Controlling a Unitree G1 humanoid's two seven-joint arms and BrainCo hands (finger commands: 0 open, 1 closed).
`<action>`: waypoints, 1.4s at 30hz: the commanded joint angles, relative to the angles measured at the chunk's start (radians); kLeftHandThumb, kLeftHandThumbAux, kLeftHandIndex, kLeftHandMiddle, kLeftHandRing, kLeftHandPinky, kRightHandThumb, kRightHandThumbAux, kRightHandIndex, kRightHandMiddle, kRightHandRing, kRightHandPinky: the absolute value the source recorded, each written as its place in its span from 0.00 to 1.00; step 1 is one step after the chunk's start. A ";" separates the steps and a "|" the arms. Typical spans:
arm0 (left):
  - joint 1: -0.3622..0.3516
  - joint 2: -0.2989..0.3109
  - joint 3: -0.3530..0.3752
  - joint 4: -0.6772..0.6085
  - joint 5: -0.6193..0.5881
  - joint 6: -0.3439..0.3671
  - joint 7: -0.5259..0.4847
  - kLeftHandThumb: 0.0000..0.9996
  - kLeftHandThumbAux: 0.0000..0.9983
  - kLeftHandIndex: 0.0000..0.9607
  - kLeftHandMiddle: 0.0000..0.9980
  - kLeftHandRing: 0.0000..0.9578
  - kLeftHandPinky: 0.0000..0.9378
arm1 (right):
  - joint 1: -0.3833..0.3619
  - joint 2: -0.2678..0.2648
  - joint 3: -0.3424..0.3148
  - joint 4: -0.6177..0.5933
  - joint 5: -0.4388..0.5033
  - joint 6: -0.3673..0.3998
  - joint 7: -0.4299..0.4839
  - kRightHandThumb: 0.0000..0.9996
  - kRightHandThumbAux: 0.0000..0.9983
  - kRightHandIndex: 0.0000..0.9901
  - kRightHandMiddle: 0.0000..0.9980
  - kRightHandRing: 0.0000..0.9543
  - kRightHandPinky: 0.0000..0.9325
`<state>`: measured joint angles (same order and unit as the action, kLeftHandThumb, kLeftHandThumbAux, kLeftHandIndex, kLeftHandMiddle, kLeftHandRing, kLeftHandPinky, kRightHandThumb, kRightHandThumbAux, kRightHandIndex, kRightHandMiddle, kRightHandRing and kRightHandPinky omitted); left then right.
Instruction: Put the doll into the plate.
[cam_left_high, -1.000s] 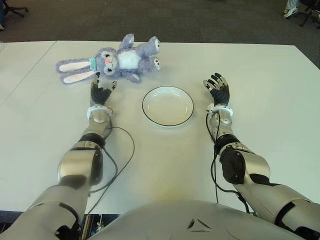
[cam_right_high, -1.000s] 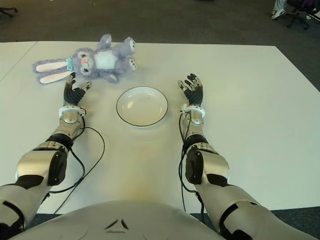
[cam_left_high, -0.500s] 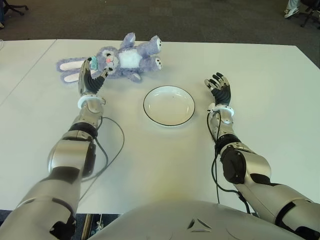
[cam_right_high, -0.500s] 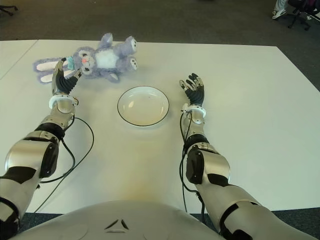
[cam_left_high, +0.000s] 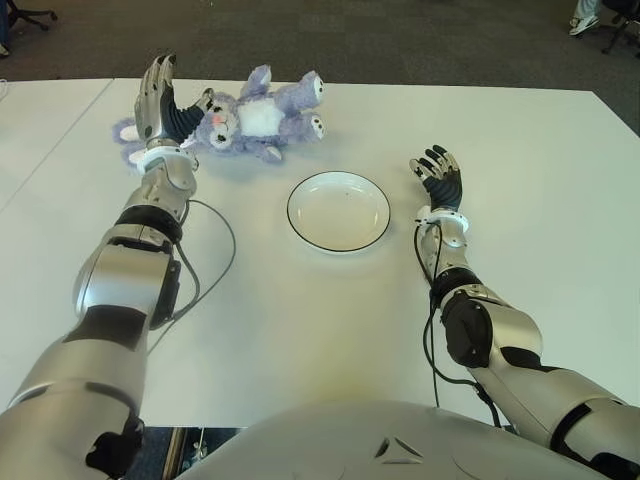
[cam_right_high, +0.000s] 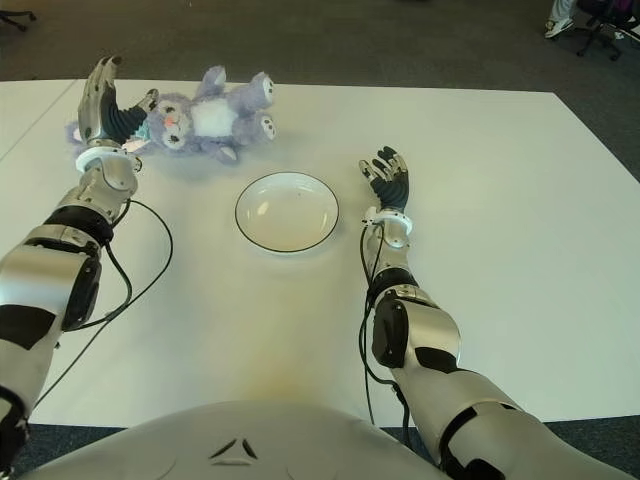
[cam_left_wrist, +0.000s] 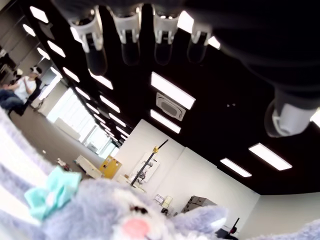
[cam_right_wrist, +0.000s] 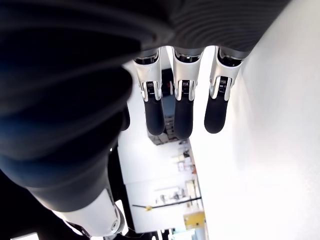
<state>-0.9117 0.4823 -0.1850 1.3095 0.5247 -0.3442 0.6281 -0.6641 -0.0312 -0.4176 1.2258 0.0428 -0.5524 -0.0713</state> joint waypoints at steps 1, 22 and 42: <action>-0.045 0.014 -0.094 0.031 0.094 0.052 0.018 0.29 0.38 0.00 0.01 0.05 0.08 | 0.208 0.061 -0.024 0.137 0.025 0.155 -0.015 0.31 0.87 0.19 0.20 0.21 0.24; -0.139 0.027 -0.292 0.046 0.244 0.136 -0.007 0.32 0.31 0.00 0.00 0.00 0.00 | 0.207 0.067 -0.024 0.138 0.024 0.156 -0.014 0.28 0.87 0.18 0.19 0.20 0.23; -0.203 -0.003 -0.368 0.080 0.273 0.130 -0.301 0.39 0.30 0.00 0.00 0.04 0.00 | 0.207 0.077 -0.031 0.139 0.024 0.156 -0.031 0.31 0.87 0.20 0.20 0.21 0.22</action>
<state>-1.0938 0.5040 -0.5374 1.3602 0.7856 -0.2098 0.4179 -0.6656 -0.0292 -0.4251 1.2258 0.0429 -0.5525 -0.0743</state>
